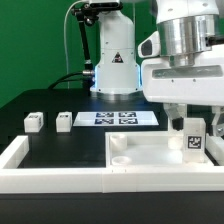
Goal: Assemble square table
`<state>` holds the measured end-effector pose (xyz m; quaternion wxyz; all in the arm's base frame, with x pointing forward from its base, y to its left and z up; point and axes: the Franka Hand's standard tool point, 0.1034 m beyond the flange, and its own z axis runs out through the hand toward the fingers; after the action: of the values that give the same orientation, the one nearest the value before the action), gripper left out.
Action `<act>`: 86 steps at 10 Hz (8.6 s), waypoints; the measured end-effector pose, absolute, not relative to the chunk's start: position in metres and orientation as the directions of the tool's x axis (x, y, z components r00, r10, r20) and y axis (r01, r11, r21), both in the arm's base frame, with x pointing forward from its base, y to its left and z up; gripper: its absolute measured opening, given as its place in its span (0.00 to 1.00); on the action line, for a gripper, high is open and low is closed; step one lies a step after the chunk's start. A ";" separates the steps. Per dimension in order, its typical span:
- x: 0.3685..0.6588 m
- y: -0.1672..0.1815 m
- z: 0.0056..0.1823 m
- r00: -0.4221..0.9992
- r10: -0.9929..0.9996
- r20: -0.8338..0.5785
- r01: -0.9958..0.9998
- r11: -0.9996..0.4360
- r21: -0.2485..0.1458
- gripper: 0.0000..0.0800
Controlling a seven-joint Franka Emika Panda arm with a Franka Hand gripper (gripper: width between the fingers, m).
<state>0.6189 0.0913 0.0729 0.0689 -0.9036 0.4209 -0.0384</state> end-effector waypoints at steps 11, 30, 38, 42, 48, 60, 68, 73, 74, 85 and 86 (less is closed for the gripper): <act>0.623 0.088 0.074 0.969 -0.233 0.081 -0.229 -0.972 -0.050 0.70; 0.619 0.118 0.074 -0.100 -0.991 -0.083 -0.990 0.108 -0.096 0.36; 0.620 0.120 0.075 0.419 -0.907 -0.027 -0.902 -0.413 -0.124 0.81; 0.622 0.116 0.077 0.726 -0.688 0.022 -0.682 -0.723 -0.108 0.81; 0.624 0.116 0.080 0.954 -0.297 0.045 -0.294 -0.954 -0.052 0.81; 0.598 0.017 0.105 0.985 -0.164 0.054 -0.161 -0.986 -0.053 0.81; 0.576 -0.007 0.075 0.998 -0.029 0.057 -0.028 -0.999 -0.019 0.81; 0.570 -0.012 0.052 0.999 -0.034 0.040 -0.034 -0.999 -0.003 0.81; 0.570 -0.011 0.046 0.999 -0.033 0.043 -0.033 -0.999 0.001 0.81; 0.560 -0.024 0.022 0.999 -0.013 0.033 -0.013 -1.000 0.019 0.81; 0.558 -0.022 0.017 0.999 -0.011 0.031 -0.011 -1.000 0.021 0.81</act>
Offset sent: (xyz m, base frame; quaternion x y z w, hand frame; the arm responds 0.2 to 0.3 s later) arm 0.0099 -0.0024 0.0009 -0.0387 -0.0245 -0.1796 0.9827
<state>0.5585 -0.0215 0.0173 -0.0108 -0.9998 0.0055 -0.0156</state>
